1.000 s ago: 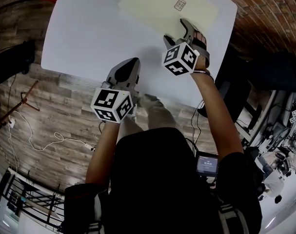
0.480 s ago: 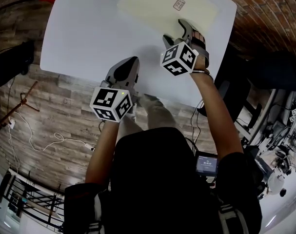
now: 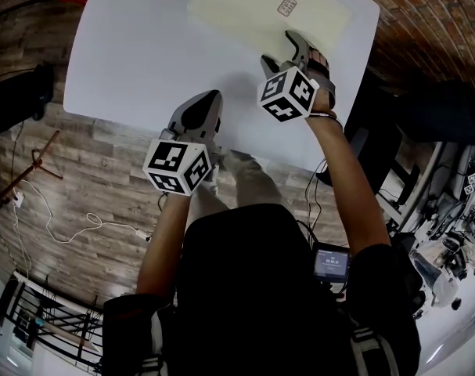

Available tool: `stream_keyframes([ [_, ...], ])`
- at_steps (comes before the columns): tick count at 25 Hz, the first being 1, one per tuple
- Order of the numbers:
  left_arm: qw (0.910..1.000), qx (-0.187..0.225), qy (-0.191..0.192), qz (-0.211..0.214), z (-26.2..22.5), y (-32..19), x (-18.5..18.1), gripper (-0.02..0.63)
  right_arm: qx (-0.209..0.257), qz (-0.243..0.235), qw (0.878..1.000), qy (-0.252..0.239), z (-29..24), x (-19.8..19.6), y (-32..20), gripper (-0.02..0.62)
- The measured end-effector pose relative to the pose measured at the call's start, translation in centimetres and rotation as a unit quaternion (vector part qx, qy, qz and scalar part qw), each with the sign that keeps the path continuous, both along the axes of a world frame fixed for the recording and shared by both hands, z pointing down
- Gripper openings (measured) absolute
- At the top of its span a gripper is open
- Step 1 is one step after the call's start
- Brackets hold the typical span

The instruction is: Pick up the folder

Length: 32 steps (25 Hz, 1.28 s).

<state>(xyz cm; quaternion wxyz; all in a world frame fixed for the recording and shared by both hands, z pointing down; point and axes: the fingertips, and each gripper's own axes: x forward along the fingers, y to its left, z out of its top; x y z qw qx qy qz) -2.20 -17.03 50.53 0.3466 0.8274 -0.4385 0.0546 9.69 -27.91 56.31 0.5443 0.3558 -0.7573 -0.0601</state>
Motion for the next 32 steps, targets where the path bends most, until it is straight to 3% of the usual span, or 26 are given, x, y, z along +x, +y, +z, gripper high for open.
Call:
stream_keyframes([
  [32, 1.0000, 0.003, -0.001, -0.005, -0.2, 1.4, -1.7, 0.014, -0.003, 0.007, 1.000, -0.013, 0.0, -2.2, 3.5, 0.347],
])
